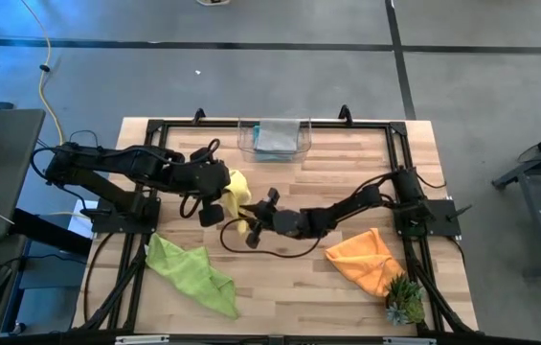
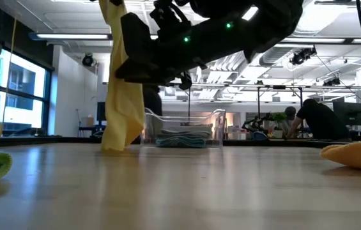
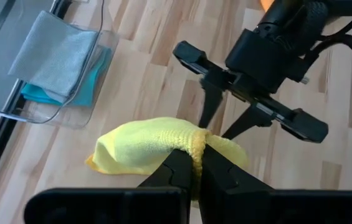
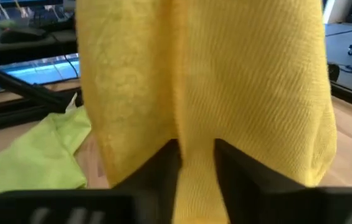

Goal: Fold microfiber towels
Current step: Fold the yellow towel

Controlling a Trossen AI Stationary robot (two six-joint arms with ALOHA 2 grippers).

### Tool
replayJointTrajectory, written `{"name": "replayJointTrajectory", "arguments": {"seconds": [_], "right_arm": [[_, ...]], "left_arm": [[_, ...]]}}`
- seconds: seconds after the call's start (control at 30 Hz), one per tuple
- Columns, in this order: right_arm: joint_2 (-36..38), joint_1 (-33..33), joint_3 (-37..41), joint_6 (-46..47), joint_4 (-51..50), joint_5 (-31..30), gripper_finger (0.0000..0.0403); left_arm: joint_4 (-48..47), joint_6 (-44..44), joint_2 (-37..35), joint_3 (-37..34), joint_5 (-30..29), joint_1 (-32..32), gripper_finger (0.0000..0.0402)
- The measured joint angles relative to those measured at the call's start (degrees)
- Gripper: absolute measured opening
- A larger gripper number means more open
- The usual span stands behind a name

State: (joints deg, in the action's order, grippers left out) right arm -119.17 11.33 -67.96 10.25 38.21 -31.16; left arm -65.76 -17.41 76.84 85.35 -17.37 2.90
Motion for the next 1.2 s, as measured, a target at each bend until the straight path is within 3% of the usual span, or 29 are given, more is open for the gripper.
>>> {"name": "replayJointTrajectory", "arguments": {"seconds": [0.17, 0.37, 0.67, 0.93, 1.2], "right_arm": [[0.00, 0.83, 0.00, -1.38, -1.17, -2.57, 0.0008], [2.97, 3.49, 0.00, -3.30, -7.53, -8.20, 0.0005], [13.30, 8.19, 0.00, -4.26, -26.51, -18.35, 0.0002], [22.38, 10.56, 0.00, -7.35, -33.21, -21.34, 0.0001], [31.09, 15.21, 0.00, -7.59, -37.45, -21.82, 0.0000]], "left_arm": [[0.00, 1.09, 0.00, 0.01, -0.02, 0.00, 0.0000], [-0.49, 2.79, -0.01, 0.01, -0.17, 0.82, 0.0000], [-0.95, 6.62, -3.14, 0.08, -4.08, 4.33, 0.0000], [-0.81, 6.87, -4.52, 0.08, -6.95, 9.59, 0.0000], [4.09, -0.35, -4.80, 0.06, -8.83, 17.67, 0.0000]]}}
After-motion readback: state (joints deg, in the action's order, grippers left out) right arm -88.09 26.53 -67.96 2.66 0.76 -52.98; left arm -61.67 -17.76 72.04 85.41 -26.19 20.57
